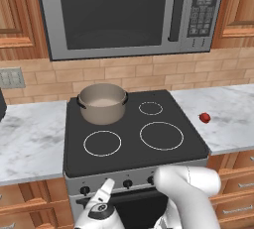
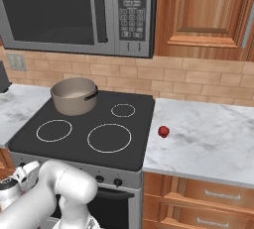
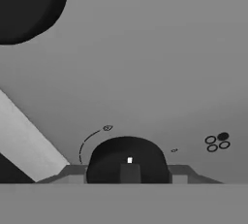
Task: Turn on the burner for the pot on the stove. Wait thirty seconds for the pot to heat up. Then add the bell pepper to the pot.
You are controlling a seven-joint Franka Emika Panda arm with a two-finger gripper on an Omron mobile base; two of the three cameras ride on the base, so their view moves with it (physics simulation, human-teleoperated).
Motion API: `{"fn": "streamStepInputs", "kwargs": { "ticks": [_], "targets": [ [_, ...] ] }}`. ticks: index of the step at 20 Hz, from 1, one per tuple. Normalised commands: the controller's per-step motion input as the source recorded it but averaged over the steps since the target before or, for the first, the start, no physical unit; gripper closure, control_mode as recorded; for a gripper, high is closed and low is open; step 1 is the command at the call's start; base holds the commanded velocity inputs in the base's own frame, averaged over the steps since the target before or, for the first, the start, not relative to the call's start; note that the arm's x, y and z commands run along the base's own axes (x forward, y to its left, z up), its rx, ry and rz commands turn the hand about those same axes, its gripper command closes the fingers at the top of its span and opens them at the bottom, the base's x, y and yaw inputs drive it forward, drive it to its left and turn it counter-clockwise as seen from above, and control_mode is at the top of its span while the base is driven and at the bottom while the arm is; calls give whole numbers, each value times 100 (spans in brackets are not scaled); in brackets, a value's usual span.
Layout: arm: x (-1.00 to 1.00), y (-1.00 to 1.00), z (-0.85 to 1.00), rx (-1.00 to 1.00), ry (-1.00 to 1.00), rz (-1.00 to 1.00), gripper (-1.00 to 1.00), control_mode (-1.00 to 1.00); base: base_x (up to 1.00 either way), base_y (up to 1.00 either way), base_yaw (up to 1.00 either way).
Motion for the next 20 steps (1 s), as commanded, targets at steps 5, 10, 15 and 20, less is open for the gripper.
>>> {"fn": "streamStepInputs", "kwargs": {
  "ticks": [5,10,15,20],
  "targets": [
    [5,0,0,-17,1,0,100,-100,0,0,0],
    [0,0,0,-11,0,0,100,-100,0,0,0],
    [0,11,0,-7,0,0,-100,-100,0,0,0],
    [0,4,0,-1,0,2,-100,-100,0,0,0]
  ]
}}
